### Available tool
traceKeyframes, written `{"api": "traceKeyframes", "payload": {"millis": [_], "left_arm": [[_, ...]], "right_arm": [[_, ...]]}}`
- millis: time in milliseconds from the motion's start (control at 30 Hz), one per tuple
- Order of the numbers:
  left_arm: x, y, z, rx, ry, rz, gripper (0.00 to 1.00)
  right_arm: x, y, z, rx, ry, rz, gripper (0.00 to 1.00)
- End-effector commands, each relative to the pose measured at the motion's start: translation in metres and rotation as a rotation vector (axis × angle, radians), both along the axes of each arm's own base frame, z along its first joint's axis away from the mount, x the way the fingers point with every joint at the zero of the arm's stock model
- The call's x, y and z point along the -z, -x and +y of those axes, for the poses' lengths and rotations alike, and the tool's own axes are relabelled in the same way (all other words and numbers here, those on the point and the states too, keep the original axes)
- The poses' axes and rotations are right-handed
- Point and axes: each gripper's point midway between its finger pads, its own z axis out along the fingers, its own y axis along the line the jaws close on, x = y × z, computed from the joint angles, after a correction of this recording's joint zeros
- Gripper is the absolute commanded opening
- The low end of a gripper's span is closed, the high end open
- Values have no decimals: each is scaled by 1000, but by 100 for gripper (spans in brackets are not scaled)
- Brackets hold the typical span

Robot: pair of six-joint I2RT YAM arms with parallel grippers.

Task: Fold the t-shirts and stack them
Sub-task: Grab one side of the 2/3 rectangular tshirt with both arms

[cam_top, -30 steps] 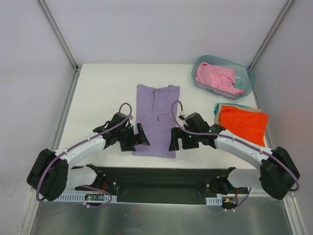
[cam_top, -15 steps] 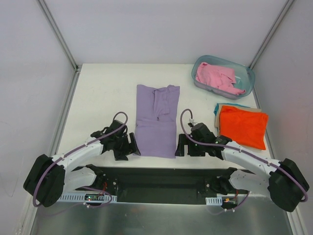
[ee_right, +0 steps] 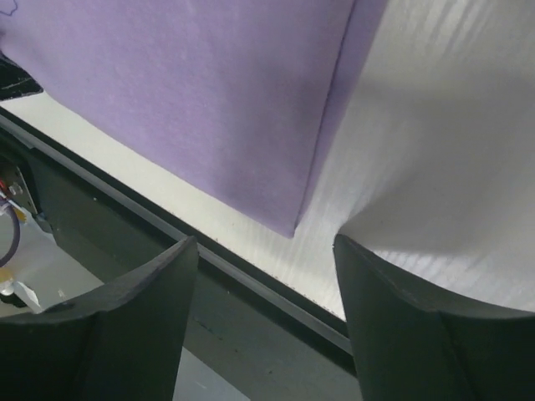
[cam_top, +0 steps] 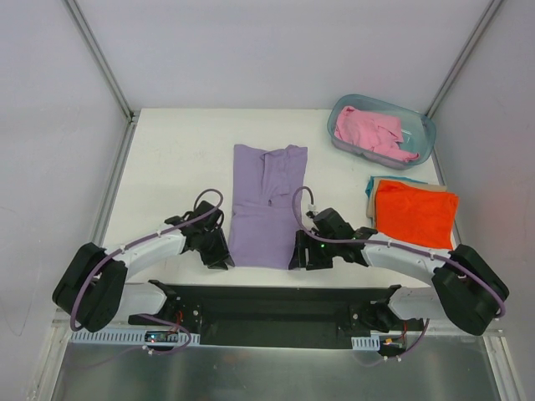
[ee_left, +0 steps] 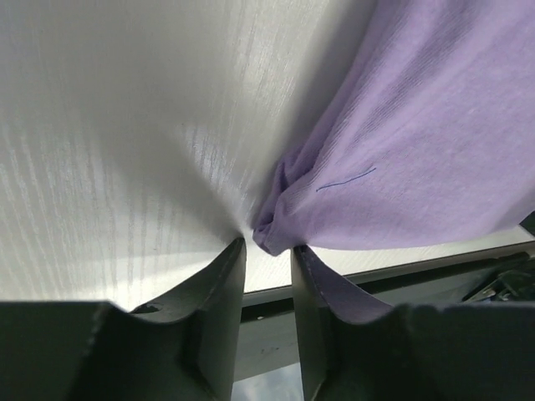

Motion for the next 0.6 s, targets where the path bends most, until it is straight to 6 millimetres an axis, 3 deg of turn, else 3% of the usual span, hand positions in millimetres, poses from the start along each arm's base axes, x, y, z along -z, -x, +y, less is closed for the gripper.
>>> {"api": "traceKeyframes", "payload": {"millis": [0, 67, 100, 467, 567], "left_arm": [[16, 2, 15, -10, -105, 34, 18], [20, 2, 14, -9, -111, 47, 11], [20, 2, 15, -10, -114, 49, 0], [20, -6, 10, 22, -84, -6, 0], [20, -4, 9, 22, -69, -10, 0]], "right_arm": [[2, 5, 14, -23, -31, 52, 62], [6, 6, 15, -19, -24, 66, 59], [8, 6, 15, -5, -18, 72, 57], [30, 1, 13, 52, 40, 108, 37], [33, 4, 12, 51, 47, 124, 27]]}}
